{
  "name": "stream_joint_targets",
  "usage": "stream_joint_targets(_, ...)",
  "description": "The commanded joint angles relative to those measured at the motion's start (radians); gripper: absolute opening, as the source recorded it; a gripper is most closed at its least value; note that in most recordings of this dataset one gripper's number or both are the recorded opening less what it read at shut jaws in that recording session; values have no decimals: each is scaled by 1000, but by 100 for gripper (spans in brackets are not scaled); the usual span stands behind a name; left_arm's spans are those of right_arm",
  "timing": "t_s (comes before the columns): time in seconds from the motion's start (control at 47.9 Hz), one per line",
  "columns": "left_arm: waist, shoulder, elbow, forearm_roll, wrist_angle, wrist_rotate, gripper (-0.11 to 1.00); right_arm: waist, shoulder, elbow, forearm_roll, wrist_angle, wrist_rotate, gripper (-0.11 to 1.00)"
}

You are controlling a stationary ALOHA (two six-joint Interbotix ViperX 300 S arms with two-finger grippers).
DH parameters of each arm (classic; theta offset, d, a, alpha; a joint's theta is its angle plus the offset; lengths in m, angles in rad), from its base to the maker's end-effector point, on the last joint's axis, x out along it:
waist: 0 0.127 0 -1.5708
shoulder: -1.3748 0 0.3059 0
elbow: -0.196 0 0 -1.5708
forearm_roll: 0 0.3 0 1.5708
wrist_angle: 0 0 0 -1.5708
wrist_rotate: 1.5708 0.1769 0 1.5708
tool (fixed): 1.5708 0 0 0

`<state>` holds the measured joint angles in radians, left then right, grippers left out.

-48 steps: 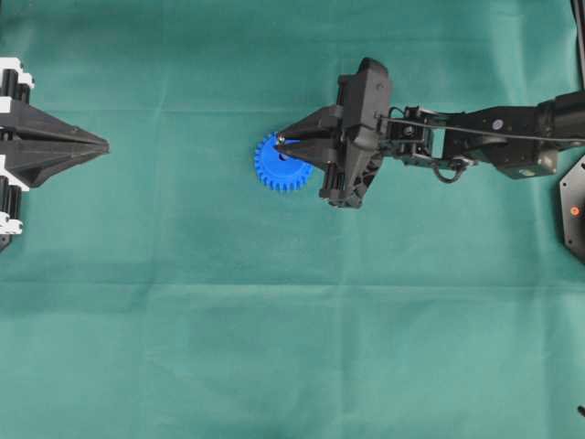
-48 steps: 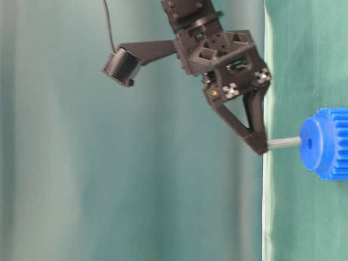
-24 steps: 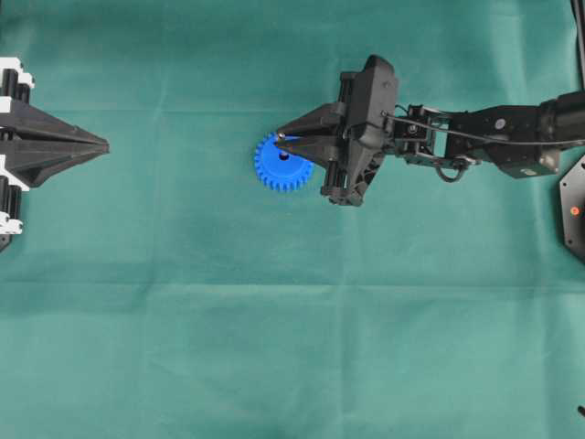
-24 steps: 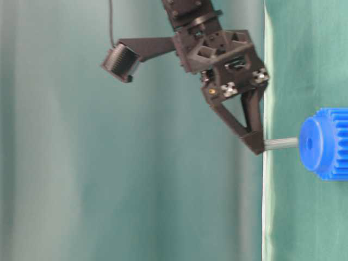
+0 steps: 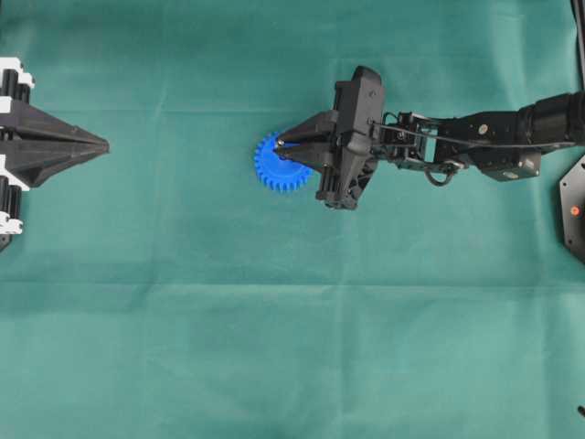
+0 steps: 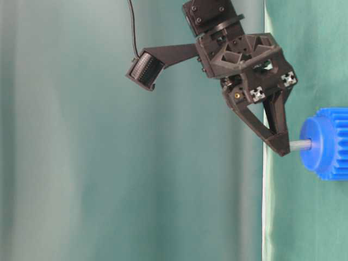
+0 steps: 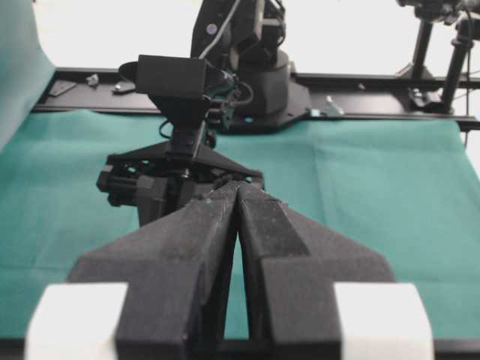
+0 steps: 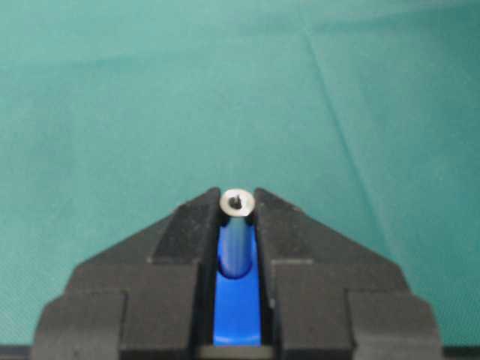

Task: Insert the shaft placed at a random location into the center hole of the medium gear at another random location.
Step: 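Lower the shaft into the gear's center hole with the right gripper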

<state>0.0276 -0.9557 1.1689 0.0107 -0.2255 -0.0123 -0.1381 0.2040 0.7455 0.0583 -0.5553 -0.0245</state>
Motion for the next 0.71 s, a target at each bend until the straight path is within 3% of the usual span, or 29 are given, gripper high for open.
stream_joint_targets(0.0, 2, 8, -14, 2, -6, 0, 0, -2, -15, -12, 3, -18, -11, 14)
stream_joint_targets(0.689, 3, 8, -14, 2, -5, 0, 0, 5, 51, -18, 21, -12, -2, 14)
